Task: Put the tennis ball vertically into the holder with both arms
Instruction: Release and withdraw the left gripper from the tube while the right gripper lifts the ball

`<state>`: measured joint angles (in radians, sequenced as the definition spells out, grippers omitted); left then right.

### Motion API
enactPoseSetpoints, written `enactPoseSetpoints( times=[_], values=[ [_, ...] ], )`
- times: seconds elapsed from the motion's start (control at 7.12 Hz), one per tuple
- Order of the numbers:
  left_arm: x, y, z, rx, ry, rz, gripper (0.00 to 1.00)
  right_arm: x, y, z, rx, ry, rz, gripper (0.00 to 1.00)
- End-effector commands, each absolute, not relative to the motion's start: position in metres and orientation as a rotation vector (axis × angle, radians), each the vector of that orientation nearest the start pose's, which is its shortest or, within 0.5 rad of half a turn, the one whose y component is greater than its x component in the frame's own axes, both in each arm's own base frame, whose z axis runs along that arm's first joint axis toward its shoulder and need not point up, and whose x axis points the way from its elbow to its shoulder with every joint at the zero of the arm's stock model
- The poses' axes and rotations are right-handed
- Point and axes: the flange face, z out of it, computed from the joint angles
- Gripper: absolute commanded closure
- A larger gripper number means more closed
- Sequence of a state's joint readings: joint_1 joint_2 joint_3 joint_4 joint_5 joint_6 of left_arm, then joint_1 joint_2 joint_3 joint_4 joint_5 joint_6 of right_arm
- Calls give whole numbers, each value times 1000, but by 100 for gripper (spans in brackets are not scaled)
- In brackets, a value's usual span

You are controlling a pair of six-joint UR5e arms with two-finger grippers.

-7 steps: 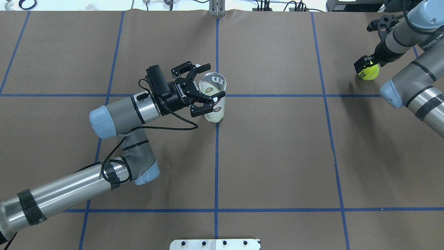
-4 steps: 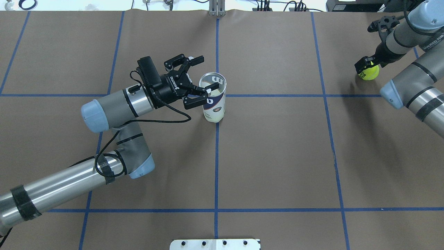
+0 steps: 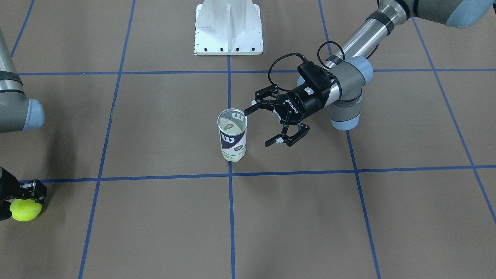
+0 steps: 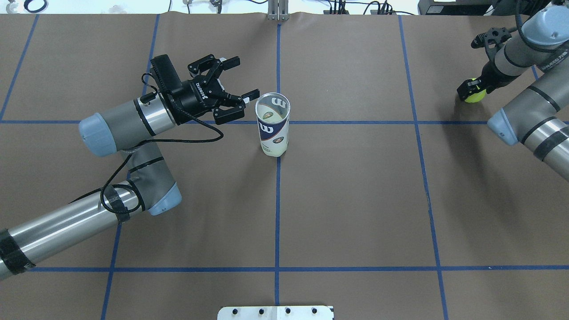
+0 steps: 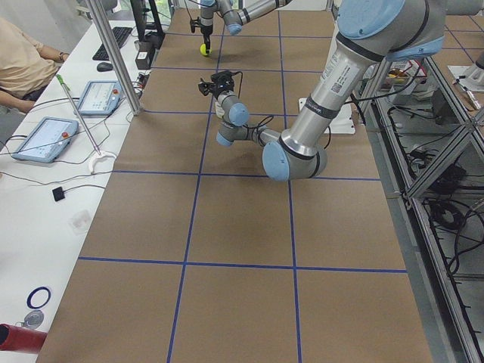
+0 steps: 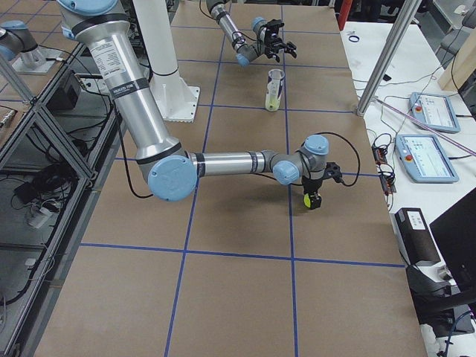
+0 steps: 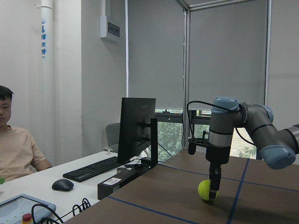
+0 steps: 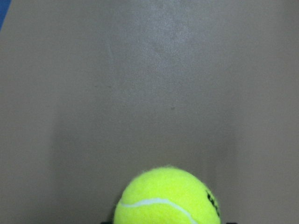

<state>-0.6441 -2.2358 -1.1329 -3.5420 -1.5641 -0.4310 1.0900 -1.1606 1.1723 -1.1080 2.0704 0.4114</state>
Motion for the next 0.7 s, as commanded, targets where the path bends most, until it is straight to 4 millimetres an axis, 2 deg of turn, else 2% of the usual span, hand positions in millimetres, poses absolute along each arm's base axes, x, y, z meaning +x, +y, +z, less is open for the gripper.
enactPoseSetpoints(
  times=[0.0, 0.14, 0.28, 0.56],
  values=[
    [432, -525, 282, 1679, 1367, 277, 1, -247, -656, 561, 222, -659, -191, 100],
    [413, -544, 281, 1611, 1353, 321, 1, -251, -662, 545, 229, -680, -188, 100],
    [397, -555, 287, 1524, 1307, 367, 1, -255, -668, 523, 229, -712, -139, 100],
    [366, -558, 288, 1330, 1222, 432, 1, -260, -664, 479, 224, -802, -80, 100]
  ],
)
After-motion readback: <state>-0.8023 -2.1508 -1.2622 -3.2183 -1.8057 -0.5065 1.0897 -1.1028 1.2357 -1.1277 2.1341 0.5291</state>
